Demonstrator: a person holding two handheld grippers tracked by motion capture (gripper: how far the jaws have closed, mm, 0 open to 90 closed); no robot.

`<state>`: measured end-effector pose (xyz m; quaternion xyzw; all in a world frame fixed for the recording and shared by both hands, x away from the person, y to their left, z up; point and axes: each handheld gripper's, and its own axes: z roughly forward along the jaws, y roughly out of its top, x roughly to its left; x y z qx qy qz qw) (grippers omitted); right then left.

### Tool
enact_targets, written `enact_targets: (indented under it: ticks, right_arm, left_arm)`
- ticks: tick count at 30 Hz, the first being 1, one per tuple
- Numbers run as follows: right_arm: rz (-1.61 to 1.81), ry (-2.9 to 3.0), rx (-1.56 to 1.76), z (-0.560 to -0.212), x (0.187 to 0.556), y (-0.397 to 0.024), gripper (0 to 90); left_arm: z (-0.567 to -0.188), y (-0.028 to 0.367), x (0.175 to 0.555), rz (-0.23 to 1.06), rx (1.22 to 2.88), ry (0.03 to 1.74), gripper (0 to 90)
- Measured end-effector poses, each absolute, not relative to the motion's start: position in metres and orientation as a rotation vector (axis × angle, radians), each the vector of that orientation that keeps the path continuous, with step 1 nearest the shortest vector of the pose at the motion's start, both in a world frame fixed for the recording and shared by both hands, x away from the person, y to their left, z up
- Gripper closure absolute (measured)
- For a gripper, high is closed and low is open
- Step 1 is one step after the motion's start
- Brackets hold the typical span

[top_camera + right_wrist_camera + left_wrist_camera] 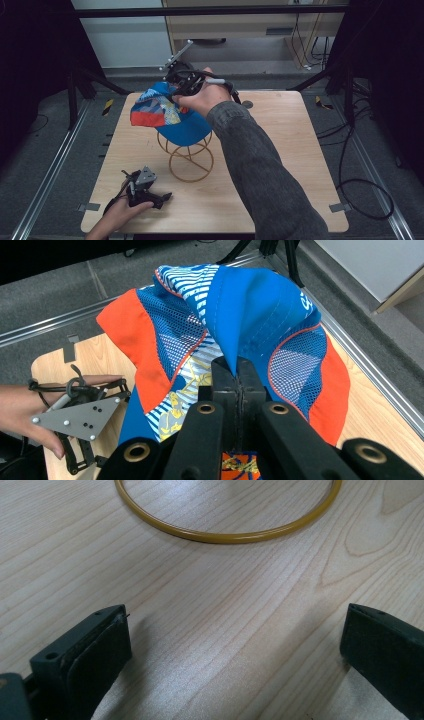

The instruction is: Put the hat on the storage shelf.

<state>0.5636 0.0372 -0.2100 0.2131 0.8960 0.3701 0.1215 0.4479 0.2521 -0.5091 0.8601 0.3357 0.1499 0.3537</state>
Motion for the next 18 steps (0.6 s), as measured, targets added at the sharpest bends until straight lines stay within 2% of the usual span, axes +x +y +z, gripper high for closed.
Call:
enact_targets:
  ticks: [18]
  right_arm:
    - [1.068,2.632,0.619,-0.2154,0.5653,0.042,90.0]
  left_arm:
    - [-0.5093,0.2521,0.4479,0.387,2.222,0.867,0.0]
